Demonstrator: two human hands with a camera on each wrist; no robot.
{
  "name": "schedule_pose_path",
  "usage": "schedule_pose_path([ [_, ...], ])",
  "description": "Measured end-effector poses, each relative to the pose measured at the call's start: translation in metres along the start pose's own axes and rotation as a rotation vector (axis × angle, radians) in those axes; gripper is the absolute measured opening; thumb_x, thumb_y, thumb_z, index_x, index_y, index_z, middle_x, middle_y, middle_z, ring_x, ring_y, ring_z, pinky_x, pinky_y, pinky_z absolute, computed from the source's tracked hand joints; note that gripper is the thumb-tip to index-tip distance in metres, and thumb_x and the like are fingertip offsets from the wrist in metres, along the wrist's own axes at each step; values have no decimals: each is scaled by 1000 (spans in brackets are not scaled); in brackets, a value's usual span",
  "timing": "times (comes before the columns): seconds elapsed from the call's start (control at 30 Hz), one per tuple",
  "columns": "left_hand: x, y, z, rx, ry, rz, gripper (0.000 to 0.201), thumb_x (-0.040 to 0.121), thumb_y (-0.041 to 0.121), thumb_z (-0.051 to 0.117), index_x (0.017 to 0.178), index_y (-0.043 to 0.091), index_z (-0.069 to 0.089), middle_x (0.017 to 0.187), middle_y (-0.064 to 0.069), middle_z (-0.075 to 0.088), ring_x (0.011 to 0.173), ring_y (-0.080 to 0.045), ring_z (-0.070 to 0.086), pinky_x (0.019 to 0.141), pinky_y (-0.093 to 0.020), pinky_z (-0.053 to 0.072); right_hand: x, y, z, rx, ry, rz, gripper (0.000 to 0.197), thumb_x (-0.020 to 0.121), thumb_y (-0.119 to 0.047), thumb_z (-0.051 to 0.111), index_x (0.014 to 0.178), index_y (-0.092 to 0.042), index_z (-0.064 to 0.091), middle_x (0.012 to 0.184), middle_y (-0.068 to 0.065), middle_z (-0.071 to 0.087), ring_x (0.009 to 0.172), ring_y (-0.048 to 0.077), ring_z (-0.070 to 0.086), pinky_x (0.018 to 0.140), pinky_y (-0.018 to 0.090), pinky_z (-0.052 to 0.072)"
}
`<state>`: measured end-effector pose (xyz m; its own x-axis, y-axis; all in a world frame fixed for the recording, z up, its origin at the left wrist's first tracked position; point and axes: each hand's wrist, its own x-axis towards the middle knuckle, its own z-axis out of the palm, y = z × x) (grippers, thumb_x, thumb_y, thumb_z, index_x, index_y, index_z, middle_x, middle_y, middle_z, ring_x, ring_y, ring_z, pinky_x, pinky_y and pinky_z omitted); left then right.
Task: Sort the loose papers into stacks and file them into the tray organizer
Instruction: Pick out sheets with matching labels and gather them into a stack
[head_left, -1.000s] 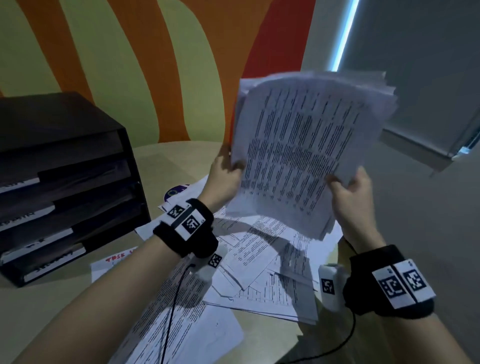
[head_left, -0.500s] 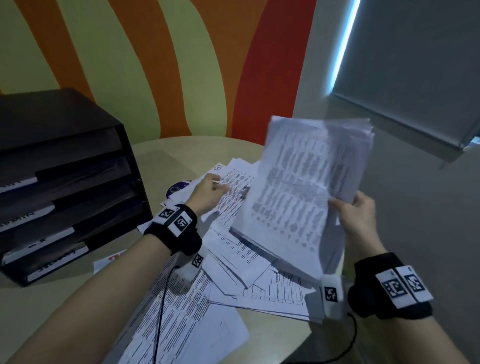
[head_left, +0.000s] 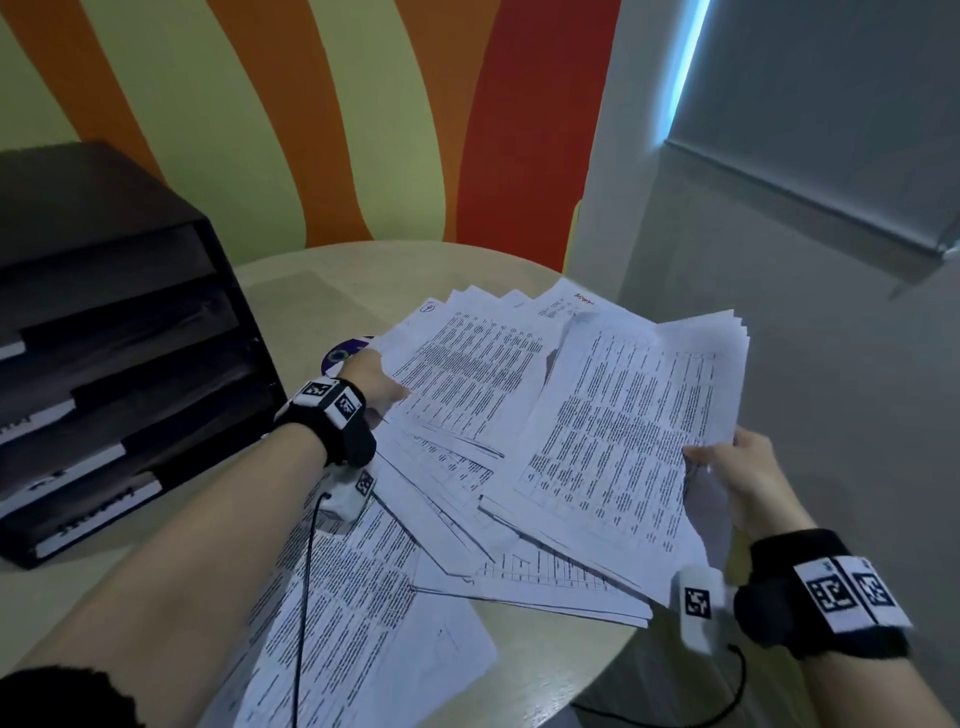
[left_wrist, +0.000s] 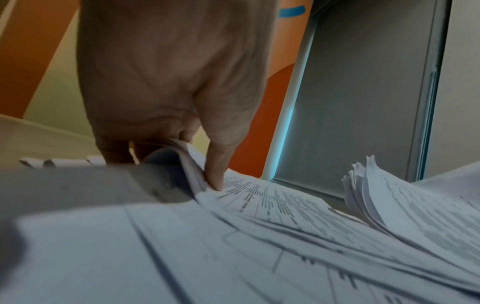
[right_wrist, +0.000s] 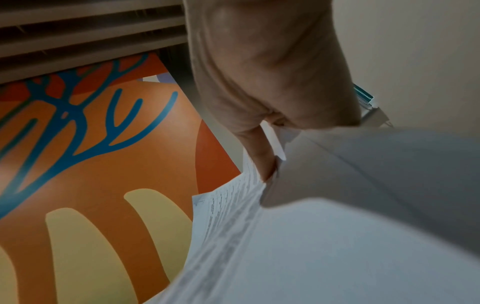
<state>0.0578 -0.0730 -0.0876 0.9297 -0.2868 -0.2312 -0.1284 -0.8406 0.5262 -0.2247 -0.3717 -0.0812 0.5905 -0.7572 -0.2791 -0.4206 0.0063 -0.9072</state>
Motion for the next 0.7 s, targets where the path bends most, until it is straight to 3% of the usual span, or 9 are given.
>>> schedule_pose_path([
  [0.1,-3,0,-9,105,42,9,58,83,20,75,131,-4,53,121,-18,62,108,-30,60,82,-33,47,0,0,-3,-3,24,-2,16,88,8,59,94,-7,61,99,18,64,91,33,59,96,52,46],
  [0.23,-21,-1,-21,344,-168,-85,31,85,24,74,90,0,55,83,-11,58,76,-26,56,64,-32,45,1,-6,-14,30,84,-16,21,88,7,60,107,-2,62,104,17,64,92,32,61,85,41,47],
  [0.33,-37,-5,-28,446,-295,-118,35,82,29,77,64,9,56,69,-7,59,67,-25,56,64,-29,44,2,-12,-22,89,125,-33,30,89,3,62,119,-1,61,108,14,64,99,34,61,93,46,48],
  [0.4,-42,-9,-29,450,-319,-151,37,80,29,79,58,9,57,65,-8,63,62,-24,59,65,-30,46,2,-16,-24,125,158,-54,31,89,0,64,120,-2,61,108,11,63,99,33,61,91,43,47],
  [0.47,-42,-13,-27,281,-272,-162,36,79,21,81,62,5,53,54,-8,61,48,-21,57,54,-27,46,-1,-21,-22,154,160,-68,30,90,0,63,119,-2,61,108,10,63,96,31,60,87,38,45],
  [0.53,-39,-13,-26,191,-138,-108,45,77,27,83,61,11,43,51,-2,52,44,-15,48,47,-24,38,-3,-23,-19,162,144,-75,31,90,1,63,120,-1,61,109,11,63,97,30,60,86,38,45],
  [0.63,-28,-9,-20,157,-13,-21,46,76,47,79,69,19,43,75,-2,49,60,-12,44,54,-25,29,-5,-24,-13,161,122,-82,31,90,3,61,120,-1,60,109,10,62,97,30,59,88,37,45],
  [0.67,-28,-6,-17,123,-18,2,42,76,48,78,86,15,54,91,-9,56,74,-16,54,61,-27,34,-6,-25,-11,164,119,-85,31,90,4,61,120,-2,60,109,10,62,97,30,59,88,37,45],
  [0.7,-26,-3,-13,119,-34,-2,60,76,49,77,114,8,55,113,-16,59,96,-22,59,71,-29,39,-6,-25,-10,164,121,-93,31,90,5,60,120,-2,61,110,10,62,97,29,59,88,36,45],
])
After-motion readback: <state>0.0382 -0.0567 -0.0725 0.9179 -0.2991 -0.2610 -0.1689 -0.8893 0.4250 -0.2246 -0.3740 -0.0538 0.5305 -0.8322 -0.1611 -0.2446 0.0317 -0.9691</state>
